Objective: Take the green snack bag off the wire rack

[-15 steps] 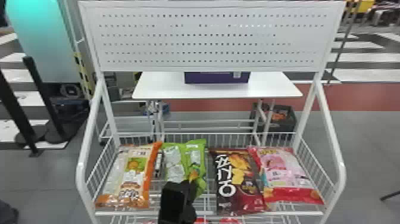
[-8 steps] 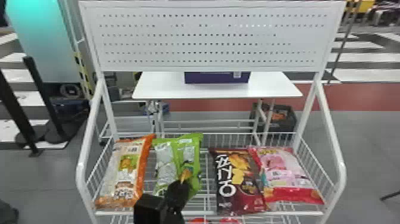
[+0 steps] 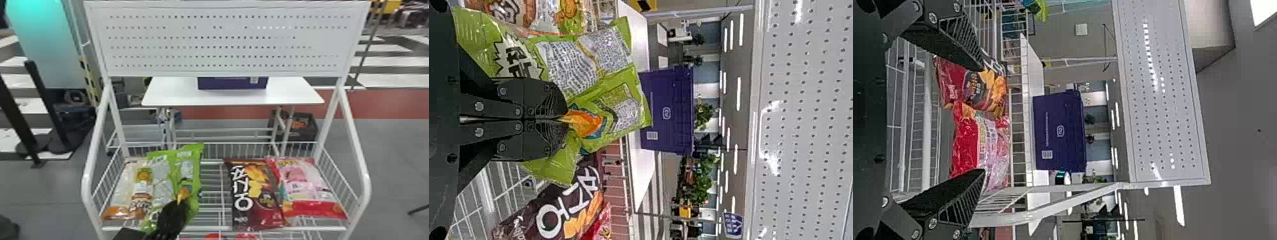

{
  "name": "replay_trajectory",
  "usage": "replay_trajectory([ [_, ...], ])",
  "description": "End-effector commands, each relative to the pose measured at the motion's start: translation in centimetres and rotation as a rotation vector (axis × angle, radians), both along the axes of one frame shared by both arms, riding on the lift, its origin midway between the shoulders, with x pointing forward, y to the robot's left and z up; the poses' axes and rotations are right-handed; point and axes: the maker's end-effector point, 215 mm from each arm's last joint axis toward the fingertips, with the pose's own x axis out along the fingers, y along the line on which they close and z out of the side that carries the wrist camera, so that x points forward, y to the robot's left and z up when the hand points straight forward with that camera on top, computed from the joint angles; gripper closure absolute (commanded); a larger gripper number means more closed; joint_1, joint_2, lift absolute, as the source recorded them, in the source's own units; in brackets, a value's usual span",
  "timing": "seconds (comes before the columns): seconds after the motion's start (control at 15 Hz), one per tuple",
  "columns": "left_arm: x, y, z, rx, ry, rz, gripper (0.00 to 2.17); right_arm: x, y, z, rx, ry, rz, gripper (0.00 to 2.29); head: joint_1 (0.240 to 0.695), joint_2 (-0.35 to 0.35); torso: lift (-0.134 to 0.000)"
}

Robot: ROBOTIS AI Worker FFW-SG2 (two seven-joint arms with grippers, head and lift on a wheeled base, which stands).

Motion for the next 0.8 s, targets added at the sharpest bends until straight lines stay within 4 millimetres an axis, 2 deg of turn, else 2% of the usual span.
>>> replay_trajectory([
  [0.0, -1.9, 2.1, 0.8, 0.002, -0.021, 0.012, 1.44, 0.0, -0.2, -0.1, -0.003, 0.002, -0.002, 0.17, 0.499, 0.000, 0.000],
  [0.07, -2.8, 2.7, 1.2, -0.004, -0.032, 0.012, 1.44, 0.0, -0.1, 0.0, 0.000, 0.000, -0.001, 0.17, 0.499, 0.000, 0.000],
  [0.33, -6.0, 6.9, 2.2, -0.018, -0.073, 0.067, 1.44, 0.2, 0.4, -0.4, 0.004, 0.006, 0.005, 0.17, 0.499, 0.000, 0.000],
  [0.47, -7.5, 8.0, 2.5, -0.032, -0.092, 0.079, 1.44, 0.2, 0.4, -0.4, 0.004, 0.006, 0.005, 0.17, 0.499, 0.000, 0.000],
  [0.6, -9.3, 9.9, 3.4, -0.051, -0.128, 0.108, 1.44, 0.2, 0.4, -0.4, 0.004, 0.006, 0.005, 0.17, 0.499, 0.000, 0.000],
  [0.73, -11.3, 11.1, 5.2, -0.093, -0.186, 0.129, 1.44, 0.1, 0.3, -0.6, 0.003, 0.010, 0.005, 0.17, 0.499, 0.000, 0.000],
])
